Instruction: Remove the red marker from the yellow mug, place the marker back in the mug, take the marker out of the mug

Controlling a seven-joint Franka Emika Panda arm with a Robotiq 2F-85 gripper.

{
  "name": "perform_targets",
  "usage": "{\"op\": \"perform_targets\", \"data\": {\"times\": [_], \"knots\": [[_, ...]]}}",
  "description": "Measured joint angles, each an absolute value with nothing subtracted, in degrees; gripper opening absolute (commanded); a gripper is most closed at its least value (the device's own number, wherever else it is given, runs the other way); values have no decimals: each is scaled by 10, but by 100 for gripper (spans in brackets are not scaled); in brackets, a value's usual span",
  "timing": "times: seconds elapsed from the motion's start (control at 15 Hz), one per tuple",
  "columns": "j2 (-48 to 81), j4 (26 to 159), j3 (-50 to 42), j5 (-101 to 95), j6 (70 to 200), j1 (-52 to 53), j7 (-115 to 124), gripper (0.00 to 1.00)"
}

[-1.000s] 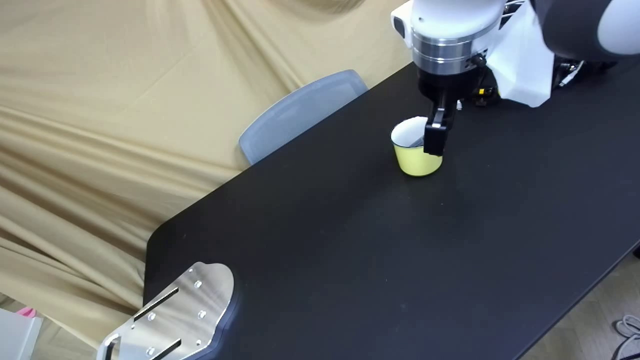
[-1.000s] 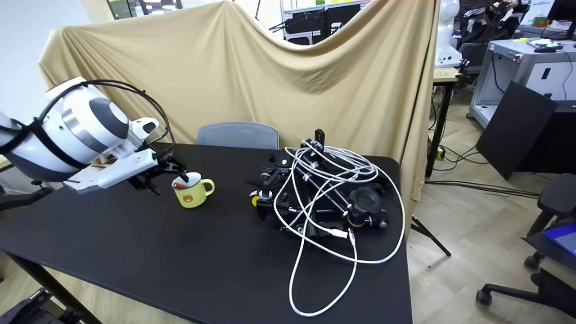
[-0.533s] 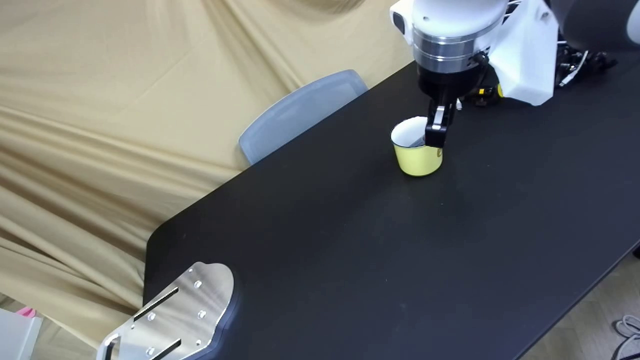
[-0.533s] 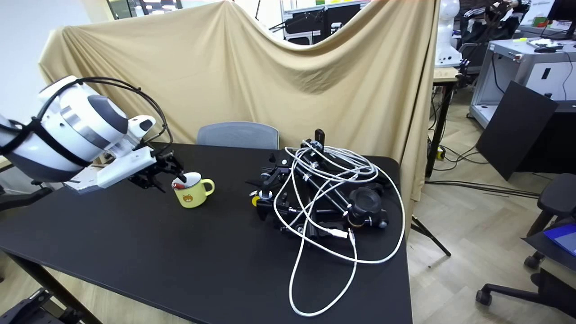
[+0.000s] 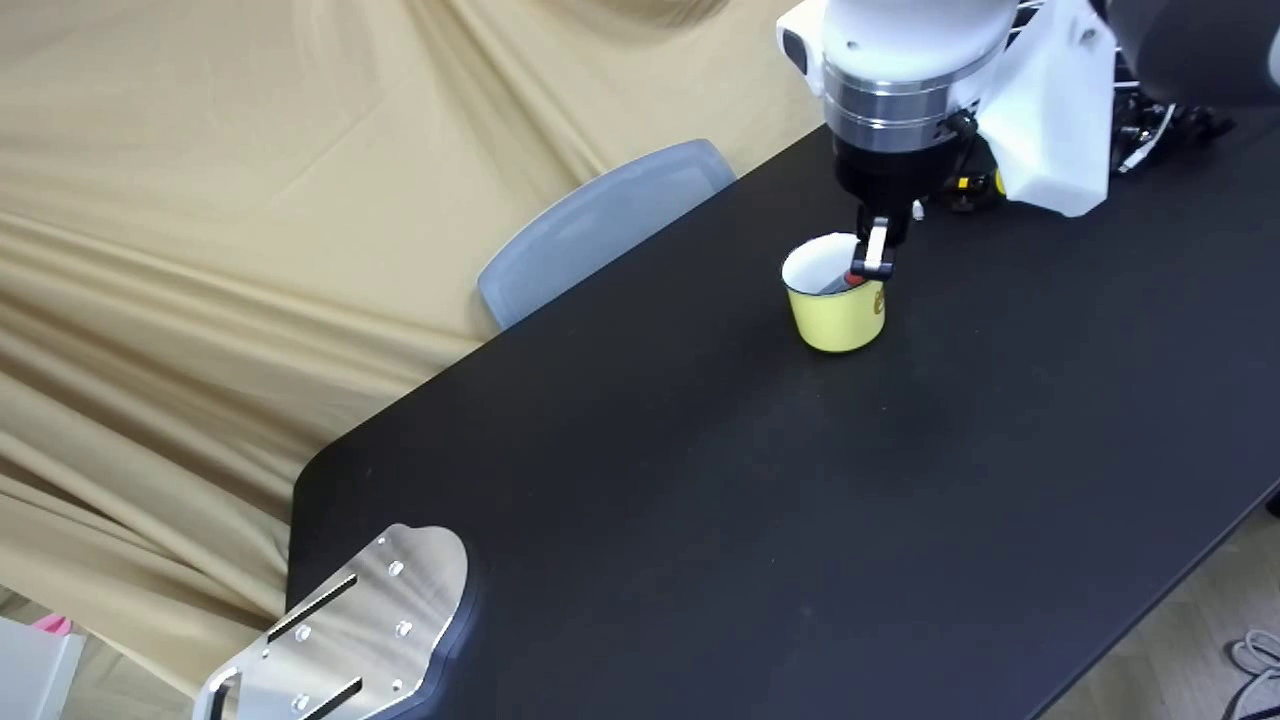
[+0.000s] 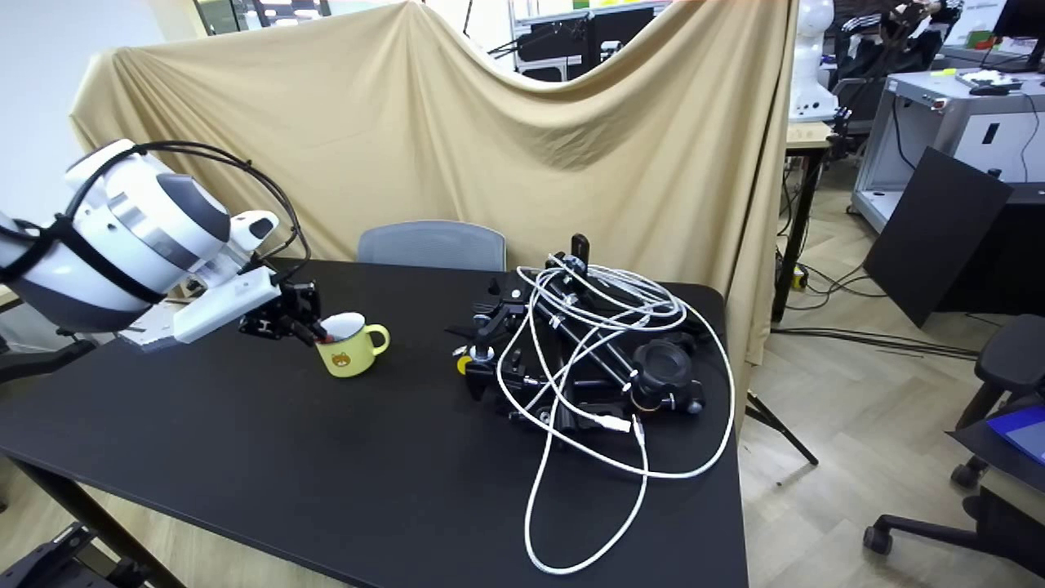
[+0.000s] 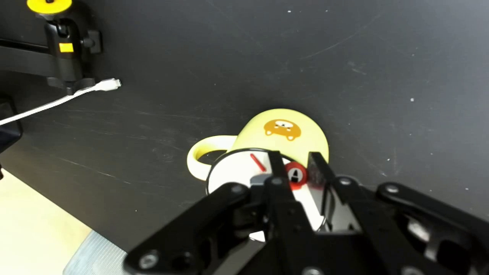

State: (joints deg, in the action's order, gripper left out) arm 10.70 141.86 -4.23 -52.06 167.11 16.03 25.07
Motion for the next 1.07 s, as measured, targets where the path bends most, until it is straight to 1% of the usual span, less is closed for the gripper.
{"op": "perform_targets", "data": {"times": [0.47,1.07], "knots": [[90,1431,-32,-492,1661,161,251,5],[-51,1491,7,-456,1576,182,257,5]]}}
